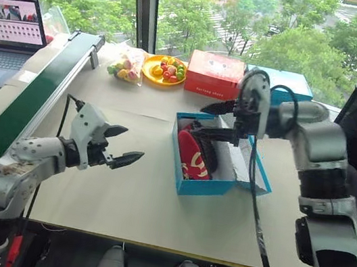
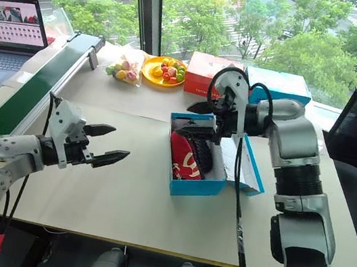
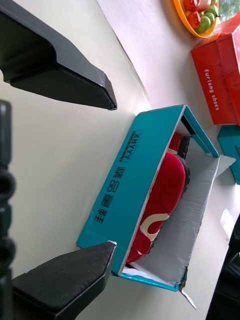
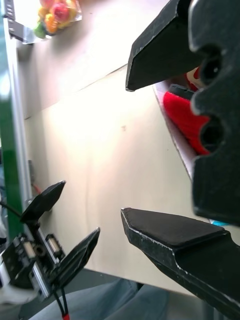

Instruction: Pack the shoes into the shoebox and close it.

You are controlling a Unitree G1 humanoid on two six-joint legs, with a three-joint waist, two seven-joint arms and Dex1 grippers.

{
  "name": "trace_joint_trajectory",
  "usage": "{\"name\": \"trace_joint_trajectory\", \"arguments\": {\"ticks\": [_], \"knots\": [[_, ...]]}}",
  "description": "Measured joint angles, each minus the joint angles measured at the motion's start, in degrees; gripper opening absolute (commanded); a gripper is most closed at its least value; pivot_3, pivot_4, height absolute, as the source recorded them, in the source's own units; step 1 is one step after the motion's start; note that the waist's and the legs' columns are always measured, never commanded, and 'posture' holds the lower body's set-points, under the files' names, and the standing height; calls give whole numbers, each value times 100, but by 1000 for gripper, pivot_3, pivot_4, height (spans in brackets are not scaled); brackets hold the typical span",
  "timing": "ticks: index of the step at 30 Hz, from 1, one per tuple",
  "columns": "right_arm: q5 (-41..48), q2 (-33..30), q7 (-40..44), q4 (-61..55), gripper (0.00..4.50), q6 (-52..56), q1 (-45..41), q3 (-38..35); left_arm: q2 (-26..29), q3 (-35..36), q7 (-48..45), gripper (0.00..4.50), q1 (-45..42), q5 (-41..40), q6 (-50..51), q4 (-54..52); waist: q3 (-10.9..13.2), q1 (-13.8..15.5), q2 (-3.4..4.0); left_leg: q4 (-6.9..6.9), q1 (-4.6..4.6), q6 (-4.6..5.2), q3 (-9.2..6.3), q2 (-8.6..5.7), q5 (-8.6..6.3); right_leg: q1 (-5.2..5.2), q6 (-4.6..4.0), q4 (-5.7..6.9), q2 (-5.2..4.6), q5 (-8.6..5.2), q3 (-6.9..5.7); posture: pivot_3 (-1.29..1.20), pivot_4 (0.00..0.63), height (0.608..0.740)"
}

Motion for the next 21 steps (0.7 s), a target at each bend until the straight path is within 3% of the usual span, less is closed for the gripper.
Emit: {"name": "trace_joint_trajectory", "arguments": {"ticks": [4, 10, 21], "knots": [[-488, 126, -258, 515, 2025, -615, 361, 418, 126, 72, -139, 4500, -118, -18, -8, 201, 0, -7, 0, 0, -2, 0, 0, -1, 0, -5, -1, 0, 1, -1, 4, 0, 150, 740], [-1006, 713, -816, 2265, 40, -1955, 201, 492, 124, 86, -148, 4500, -188, -22, -7, 189, 1, -30, 0, -4, -5, 1, 1, -2, 0, -6, 0, -1, 3, -1, 7, 0, 150, 740], [-1697, 1261, -1436, 4408, 40, -3532, -552, 564, 137, 155, -40, 4500, -41, -78, 57, 20, 1, -115, 0, -3, 0, 1, 0, -1, 1, 0, 0, 2, 3, 0, 6, 0, 150, 740]]}}
